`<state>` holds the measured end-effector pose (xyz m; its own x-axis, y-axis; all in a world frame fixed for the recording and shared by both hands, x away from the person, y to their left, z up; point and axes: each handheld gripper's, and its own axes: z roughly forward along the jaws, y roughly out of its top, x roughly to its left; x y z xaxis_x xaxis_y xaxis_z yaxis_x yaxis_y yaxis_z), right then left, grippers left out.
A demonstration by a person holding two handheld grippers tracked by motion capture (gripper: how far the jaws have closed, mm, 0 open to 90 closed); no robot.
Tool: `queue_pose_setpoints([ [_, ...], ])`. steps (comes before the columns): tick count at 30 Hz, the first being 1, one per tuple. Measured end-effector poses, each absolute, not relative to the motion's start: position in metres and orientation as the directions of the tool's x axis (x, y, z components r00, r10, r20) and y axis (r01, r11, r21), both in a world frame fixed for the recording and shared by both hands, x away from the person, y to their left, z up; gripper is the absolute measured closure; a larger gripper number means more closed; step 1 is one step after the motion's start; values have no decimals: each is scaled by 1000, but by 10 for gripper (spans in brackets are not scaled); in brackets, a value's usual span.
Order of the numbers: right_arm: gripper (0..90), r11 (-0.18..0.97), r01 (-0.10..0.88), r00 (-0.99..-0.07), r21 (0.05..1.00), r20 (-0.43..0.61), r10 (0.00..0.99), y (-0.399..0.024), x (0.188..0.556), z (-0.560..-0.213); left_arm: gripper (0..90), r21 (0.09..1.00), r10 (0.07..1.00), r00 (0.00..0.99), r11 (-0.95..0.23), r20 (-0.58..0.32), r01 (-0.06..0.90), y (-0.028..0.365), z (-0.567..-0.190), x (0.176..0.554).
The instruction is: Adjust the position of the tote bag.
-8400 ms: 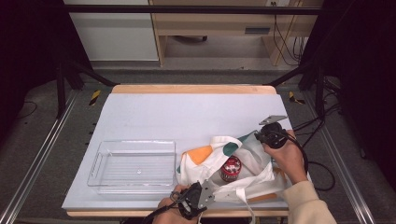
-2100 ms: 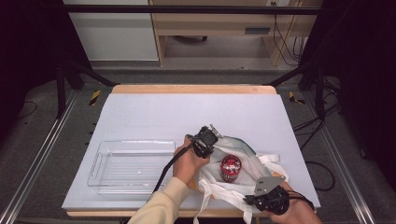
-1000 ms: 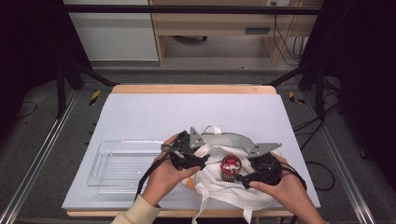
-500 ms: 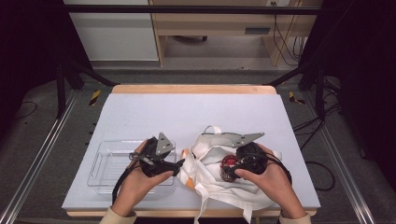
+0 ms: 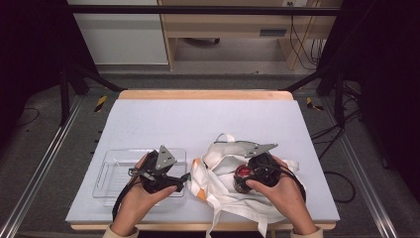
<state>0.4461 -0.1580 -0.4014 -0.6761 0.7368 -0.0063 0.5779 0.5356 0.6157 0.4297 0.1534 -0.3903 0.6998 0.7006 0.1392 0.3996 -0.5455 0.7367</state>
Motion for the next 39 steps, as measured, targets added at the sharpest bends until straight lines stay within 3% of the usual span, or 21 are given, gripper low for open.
queue_pose_setpoints([
  [18,249,561,601,-667,569,-30,745,-149,447,-417,146,733,720,682,-532,128,425,167,-391,431],
  [39,256,573,607,-671,551,-30,740,-147,447,-420,145,730,724,681,-526,115,437,172,-392,432],
])
